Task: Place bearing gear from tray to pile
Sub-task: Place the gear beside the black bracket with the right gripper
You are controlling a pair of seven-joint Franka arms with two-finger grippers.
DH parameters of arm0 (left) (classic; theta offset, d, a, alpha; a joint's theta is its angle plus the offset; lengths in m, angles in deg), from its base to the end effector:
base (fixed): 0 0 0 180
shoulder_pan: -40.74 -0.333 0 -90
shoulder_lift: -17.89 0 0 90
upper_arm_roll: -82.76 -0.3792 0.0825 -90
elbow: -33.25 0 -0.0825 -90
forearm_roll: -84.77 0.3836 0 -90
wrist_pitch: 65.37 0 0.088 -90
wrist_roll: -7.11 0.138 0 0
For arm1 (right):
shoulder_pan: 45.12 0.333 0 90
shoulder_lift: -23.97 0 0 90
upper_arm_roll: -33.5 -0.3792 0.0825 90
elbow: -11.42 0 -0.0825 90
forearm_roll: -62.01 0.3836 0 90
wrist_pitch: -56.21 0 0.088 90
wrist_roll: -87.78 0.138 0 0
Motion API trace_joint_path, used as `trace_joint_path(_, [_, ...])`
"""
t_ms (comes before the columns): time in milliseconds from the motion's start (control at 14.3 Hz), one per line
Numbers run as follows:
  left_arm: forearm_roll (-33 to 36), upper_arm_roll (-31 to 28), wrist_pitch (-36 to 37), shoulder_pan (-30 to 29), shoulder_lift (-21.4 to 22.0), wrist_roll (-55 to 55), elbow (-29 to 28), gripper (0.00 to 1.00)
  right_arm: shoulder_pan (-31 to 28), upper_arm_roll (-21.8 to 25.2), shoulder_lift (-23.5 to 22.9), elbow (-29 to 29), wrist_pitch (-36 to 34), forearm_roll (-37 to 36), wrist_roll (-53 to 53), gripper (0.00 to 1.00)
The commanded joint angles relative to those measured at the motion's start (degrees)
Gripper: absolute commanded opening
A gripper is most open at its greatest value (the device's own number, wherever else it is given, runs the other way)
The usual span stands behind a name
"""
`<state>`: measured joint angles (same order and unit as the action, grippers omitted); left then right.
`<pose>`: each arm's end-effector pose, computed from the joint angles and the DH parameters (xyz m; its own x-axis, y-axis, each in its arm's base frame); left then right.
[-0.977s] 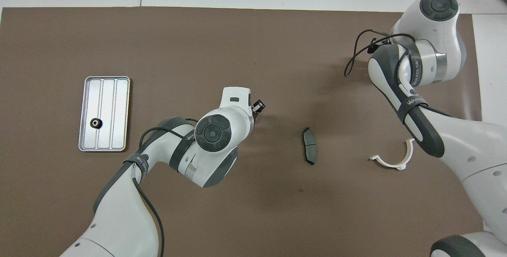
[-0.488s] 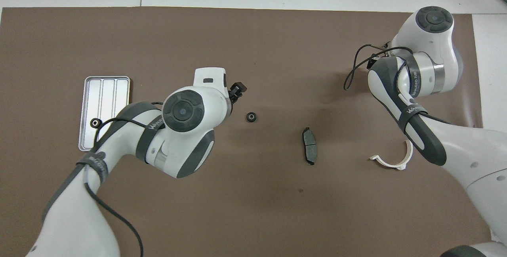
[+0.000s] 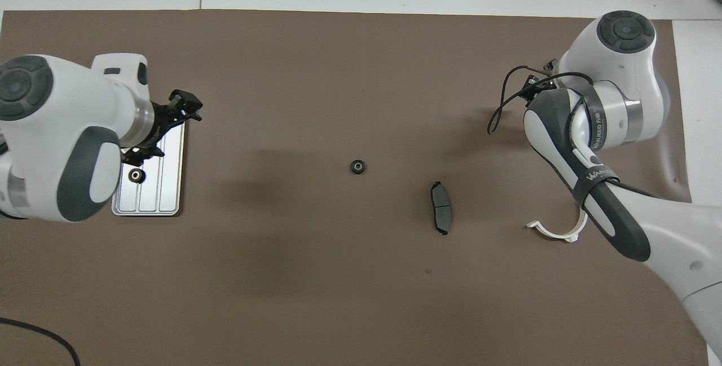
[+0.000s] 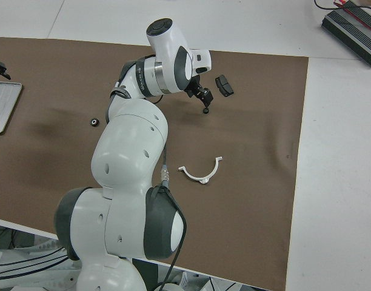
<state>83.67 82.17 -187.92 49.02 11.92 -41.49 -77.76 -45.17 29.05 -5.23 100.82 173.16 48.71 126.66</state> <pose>0.5961 -0.0820 0.4723 0.7471 0.6627 0.0521 0.6580 -0.7484 0.0834 0.7181 0.0274 0.3742 0.8764 -0.4754 0.0770 -0.4816 -0.8635 0.1500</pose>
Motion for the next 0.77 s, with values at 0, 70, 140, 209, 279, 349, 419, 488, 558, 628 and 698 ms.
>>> trace_joint_path(0, [0.8,0.8,-2.7,-7.0,1.9,7.8,-4.7,1.00,0.1,-4.4,2.7,1.7,2.9,0.4,1.5,1.00])
trace_joint_path(70, [1.0,0.8,-5.6,-9.6,2.4,10.5,-7.2,1.00,0.5,-6.9,2.6,1.8,5.9,1.5,3.7,1.00])
trace_joint_path(140, [1.0,0.8,-8.4,-11.2,2.5,12.5,-9.0,1.00,2.1,-7.8,2.4,2.2,10.2,1.6,5.8,1.00])
trace_joint_path(209, [1.0,0.9,-10.7,-12.1,2.4,13.0,-10.6,1.00,4.9,-7.9,2.2,2.5,13.5,1.6,6.8,1.00])
trace_joint_path(279, [0.9,0.9,-13.5,-12.1,1.8,12.7,-12.4,1.00,7.0,-7.9,2.2,2.6,15.0,1.6,6.9,1.00])
trace_joint_path(349, [0.9,0.9,-15.6,-12.2,1.6,12.0,-13.9,1.00,9.5,-7.9,2.3,2.6,15.6,1.5,6.7,1.00])
trace_joint_path(419, [1.0,0.9,-16.7,-12.2,1.5,11.6,-15.0,0.93,11.8,-7.9,2.4,3.0,15.9,1.6,6.7,1.00])
trace_joint_path(488, [0.9,0.8,-17.6,-12.2,1.5,11.5,-16.3,0.84,13.6,-7.9,2.4,3.7,17.1,1.5,6.8,1.00])
trace_joint_path(558, [0.9,0.9,-18.9,-12.2,1.5,11.6,-17.3,0.78,15.6,-7.9,2.4,5.0,19.4,1.4,6.7,1.00])
trace_joint_path(628, [0.9,0.9,-20.2,-12.2,1.4,11.5,-18.3,0.76,17.3,-7.8,2.2,6.3,21.9,0.9,6.9,1.00])
trace_joint_path(698, [0.9,0.8,-21.4,-12.2,0.9,11.5,-19.2,0.74,19.5,-7.7,1.6,6.8,22.5,0.6,7.0,1.00])
